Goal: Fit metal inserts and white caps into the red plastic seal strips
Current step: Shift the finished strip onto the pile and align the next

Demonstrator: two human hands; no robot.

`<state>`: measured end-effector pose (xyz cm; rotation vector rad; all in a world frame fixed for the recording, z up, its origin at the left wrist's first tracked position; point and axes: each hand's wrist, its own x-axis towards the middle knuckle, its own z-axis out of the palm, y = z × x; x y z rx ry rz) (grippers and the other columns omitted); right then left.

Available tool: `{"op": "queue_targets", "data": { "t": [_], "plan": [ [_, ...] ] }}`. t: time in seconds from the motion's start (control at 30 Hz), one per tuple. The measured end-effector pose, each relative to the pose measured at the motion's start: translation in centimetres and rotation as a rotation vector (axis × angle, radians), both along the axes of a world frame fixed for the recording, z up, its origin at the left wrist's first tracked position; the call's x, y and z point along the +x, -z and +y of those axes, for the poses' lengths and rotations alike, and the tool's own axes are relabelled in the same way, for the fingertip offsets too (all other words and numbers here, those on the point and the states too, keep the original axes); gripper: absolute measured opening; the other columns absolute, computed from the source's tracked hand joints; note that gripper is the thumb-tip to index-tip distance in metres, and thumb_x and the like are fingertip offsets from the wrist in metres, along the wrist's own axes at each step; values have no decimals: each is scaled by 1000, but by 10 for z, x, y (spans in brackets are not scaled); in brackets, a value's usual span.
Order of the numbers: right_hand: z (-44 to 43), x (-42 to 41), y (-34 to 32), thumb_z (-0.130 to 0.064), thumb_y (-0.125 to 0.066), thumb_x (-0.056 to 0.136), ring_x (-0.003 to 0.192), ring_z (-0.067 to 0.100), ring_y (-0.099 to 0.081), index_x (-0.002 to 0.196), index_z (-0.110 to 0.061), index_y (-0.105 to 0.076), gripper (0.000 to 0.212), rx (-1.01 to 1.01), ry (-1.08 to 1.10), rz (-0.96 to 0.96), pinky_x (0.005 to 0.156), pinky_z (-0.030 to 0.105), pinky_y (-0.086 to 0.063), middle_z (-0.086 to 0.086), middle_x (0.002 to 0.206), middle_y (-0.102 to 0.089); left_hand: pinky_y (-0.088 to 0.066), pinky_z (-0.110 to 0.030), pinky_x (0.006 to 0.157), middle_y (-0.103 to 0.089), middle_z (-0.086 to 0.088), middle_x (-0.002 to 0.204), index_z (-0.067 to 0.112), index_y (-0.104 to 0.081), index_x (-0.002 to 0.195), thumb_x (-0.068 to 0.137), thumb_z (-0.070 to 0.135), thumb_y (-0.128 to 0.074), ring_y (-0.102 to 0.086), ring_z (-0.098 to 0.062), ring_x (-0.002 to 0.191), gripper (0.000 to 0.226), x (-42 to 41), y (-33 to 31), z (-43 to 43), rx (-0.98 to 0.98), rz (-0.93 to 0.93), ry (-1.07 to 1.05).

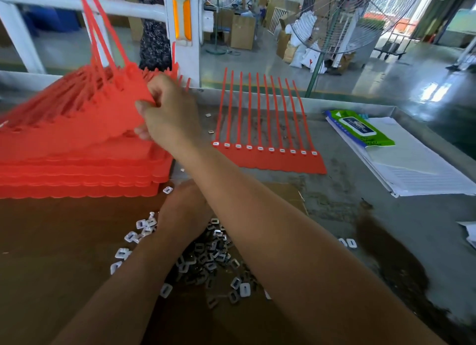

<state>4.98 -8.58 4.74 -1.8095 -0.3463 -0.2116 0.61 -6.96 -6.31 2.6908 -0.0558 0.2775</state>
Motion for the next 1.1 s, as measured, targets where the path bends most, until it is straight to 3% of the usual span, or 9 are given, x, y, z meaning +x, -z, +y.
{"op": "queue_targets", "data": {
  "t": [0.17, 0.3, 0.4, 0.47, 0.53, 0.67, 0.93, 1.03, 1.1],
  "plan": [
    [-55, -4, -3, 2, -49, 89, 45, 19, -61, 79, -12, -44, 18, 221, -13, 145, 43, 26, -53, 14, 86, -58, -33, -24, 71, -64, -10, 100, 6, -66, 93, 85, 6, -45, -55, -23, 91, 22, 4, 3, 0, -73, -172, 127],
    [-117, -11, 11, 2, -47, 92, 39, 9, -59, 78, -12, -43, 20, 296, 71, 194, 40, 19, -49, 5, 75, -53, -40, -24, 72, -66, -4, 106, 15, -64, 106, 88, 18, -49, -57, -16, 87, 24, 6, 0, 3, -206, -158, 39],
    [-163, -21, 23, 1, -46, 93, 42, 7, -60, 81, -14, -44, 19, 292, 174, 206, 42, 17, -49, 5, 78, -56, -35, -9, 56, -66, 3, 79, 11, -66, 95, 85, 18, -54, -52, -6, 62, 17, 3, -9, 3, -413, -383, -81],
    [-189, -28, 30, 0, -45, 93, 44, 7, -61, 83, -15, -45, 18, 277, 243, 214, 43, 16, -49, 5, 78, -59, -38, -6, 60, -60, 12, 71, 12, -64, 89, 80, 22, -61, -55, -3, 64, 15, 2, -10, 2, -665, -332, -85],
    [-210, -34, 36, 0, -46, 93, 44, 7, -61, 81, -15, -45, 19, 261, 301, 203, 43, 16, -49, 6, 75, -60, -47, -21, 68, -64, 6, 80, 16, -61, 93, 73, 25, -68, -64, -16, 78, 23, 2, -11, 1, -1059, -171, 24],
    [-234, -42, 51, 0, -48, 92, 45, 6, -61, 81, -13, -46, 17, 207, 358, 205, 44, 17, -50, 10, 72, -60, -52, -24, 56, -65, 0, 97, 29, -53, 107, 83, 20, -60, -67, -12, 72, 27, 8, -15, 6, -1584, -13, 65],
    [-244, -38, 86, -4, -49, 92, 49, 6, -62, 83, -14, -47, 14, 234, 415, 279, 44, 17, -50, 9, 76, -62, -47, -23, 41, -61, 6, 61, 41, -46, 123, 89, 2, -47, -56, -7, 45, 52, 3, -12, 3, -1221, -110, 111],
    [-252, -32, 93, -6, -54, 90, 45, 6, -60, 83, -13, -48, 11, 171, 499, 277, 40, 17, -46, 5, 68, -62, -53, -21, 52, -67, 8, 91, 43, -54, 107, 90, -6, -42, -67, -5, 70, 53, 7, -10, 0, -1307, -47, 142],
    [-258, -30, 98, -11, -58, 89, 42, 5, -57, 85, -13, -52, 7, 42, 572, 284, 39, 17, -43, 1, 63, -63, -53, -19, 63, -69, 7, 93, 39, -57, 105, 89, -7, -42, -67, -6, 84, 51, 10, -6, -3, -1289, 14, 156]
  ]
}}
